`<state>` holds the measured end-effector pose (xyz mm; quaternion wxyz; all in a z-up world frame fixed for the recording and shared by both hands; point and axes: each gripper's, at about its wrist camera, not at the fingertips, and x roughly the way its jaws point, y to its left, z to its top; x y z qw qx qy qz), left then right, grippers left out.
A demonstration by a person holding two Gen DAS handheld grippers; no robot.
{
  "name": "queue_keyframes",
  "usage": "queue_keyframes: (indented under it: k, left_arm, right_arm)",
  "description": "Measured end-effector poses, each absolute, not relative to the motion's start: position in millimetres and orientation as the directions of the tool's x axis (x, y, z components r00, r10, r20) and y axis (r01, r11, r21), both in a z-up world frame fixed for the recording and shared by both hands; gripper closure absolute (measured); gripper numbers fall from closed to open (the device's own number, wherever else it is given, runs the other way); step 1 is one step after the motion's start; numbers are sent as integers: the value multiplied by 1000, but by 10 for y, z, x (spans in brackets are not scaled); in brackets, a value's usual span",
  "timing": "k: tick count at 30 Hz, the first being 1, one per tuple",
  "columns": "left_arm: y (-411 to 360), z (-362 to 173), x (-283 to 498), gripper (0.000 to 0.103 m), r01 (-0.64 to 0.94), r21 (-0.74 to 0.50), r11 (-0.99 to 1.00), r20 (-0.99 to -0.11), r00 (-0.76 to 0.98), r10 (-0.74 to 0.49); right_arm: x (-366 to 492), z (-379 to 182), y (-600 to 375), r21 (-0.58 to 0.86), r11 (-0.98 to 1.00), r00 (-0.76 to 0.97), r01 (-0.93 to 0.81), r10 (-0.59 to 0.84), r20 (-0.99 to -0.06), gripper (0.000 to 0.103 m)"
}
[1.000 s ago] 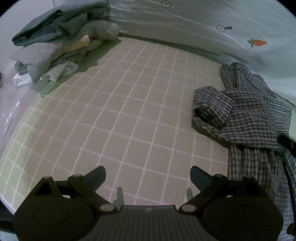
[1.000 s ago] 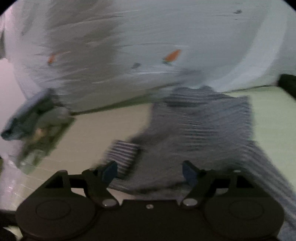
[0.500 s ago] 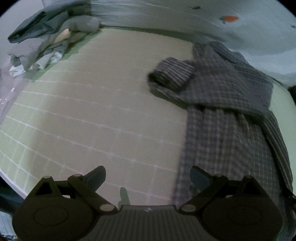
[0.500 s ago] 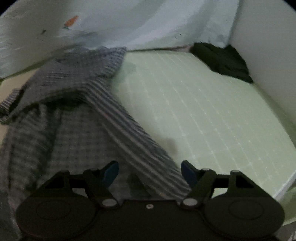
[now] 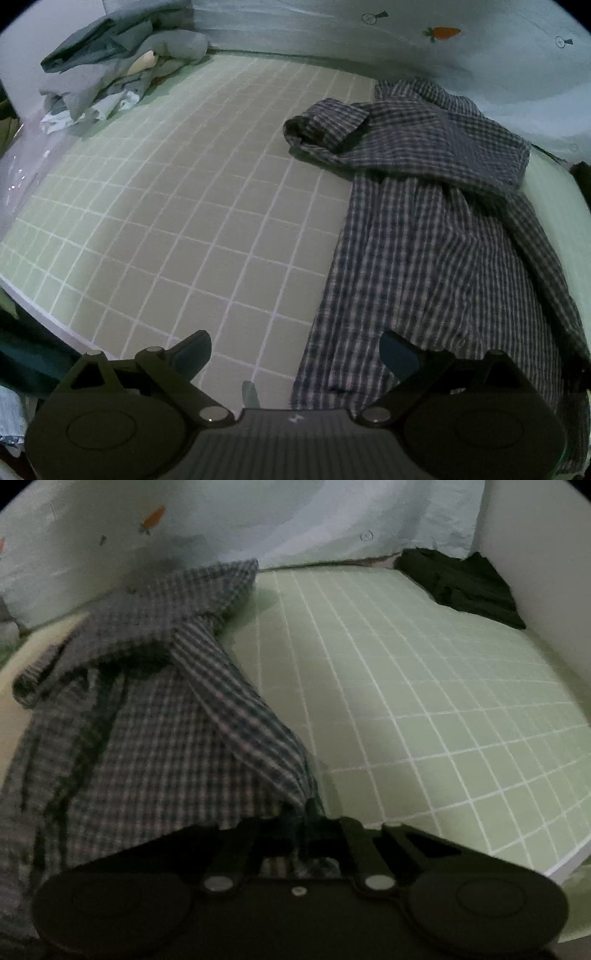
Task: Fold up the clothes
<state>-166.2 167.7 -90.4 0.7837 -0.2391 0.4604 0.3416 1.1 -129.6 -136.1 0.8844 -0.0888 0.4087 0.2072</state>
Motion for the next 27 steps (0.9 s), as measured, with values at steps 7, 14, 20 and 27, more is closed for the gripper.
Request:
queue_keyframes:
  k: [7,14,20,27]
  left_arm:
    - [2059,-801,-1725,6,-710,-61,702,-865,388,318]
    - [2575,-790,-2070,6,-658,-43,752,-851,419,318]
    - [2880,-846,-2301,6,-634,-18,773,-857,408,315]
    - [2967,-941,-2349,6,-588,-30,808,-875,407,264]
  right_arm:
    - [-217,-1134,-1061,109,904,599,-413,360,-715,100]
    - [-590,-977,-495,372,849,546,-376,527,-651,100]
    - [-792,-1293,-58,457,827,458,-328,562,-688,84]
    - [-971,-1233,-222,490,844,558,-218,520,-647,69]
